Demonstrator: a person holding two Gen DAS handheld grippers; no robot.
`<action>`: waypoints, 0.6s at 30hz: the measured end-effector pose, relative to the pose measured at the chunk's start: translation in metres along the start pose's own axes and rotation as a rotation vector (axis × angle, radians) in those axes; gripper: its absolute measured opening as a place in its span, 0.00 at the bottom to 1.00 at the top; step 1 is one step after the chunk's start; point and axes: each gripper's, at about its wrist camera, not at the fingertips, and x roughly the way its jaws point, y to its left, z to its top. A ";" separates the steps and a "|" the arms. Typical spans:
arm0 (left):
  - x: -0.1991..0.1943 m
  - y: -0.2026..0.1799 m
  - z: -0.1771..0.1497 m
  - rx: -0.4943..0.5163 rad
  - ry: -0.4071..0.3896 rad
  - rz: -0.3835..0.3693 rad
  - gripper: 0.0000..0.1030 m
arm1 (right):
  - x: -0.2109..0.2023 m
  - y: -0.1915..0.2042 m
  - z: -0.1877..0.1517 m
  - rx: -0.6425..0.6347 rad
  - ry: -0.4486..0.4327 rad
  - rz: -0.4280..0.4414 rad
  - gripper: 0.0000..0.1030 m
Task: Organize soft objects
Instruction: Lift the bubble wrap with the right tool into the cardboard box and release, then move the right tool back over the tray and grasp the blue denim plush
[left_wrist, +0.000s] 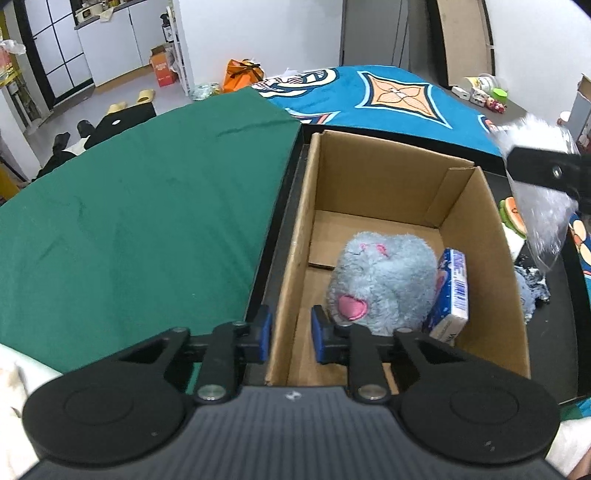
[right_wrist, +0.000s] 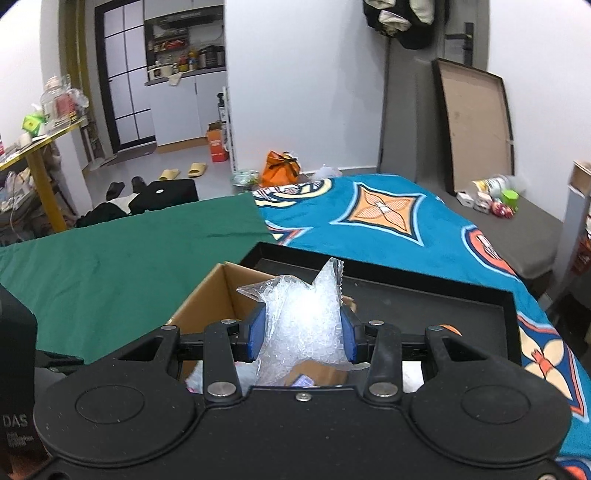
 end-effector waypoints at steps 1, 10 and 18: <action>0.000 0.002 0.000 -0.004 0.000 -0.001 0.15 | 0.002 0.003 0.002 -0.006 -0.001 0.002 0.40; 0.001 0.008 0.000 -0.019 0.002 -0.027 0.11 | 0.003 0.005 0.008 -0.006 -0.024 -0.026 0.80; -0.001 0.004 0.002 -0.010 0.000 -0.006 0.14 | -0.005 -0.010 -0.008 0.015 0.016 -0.097 0.83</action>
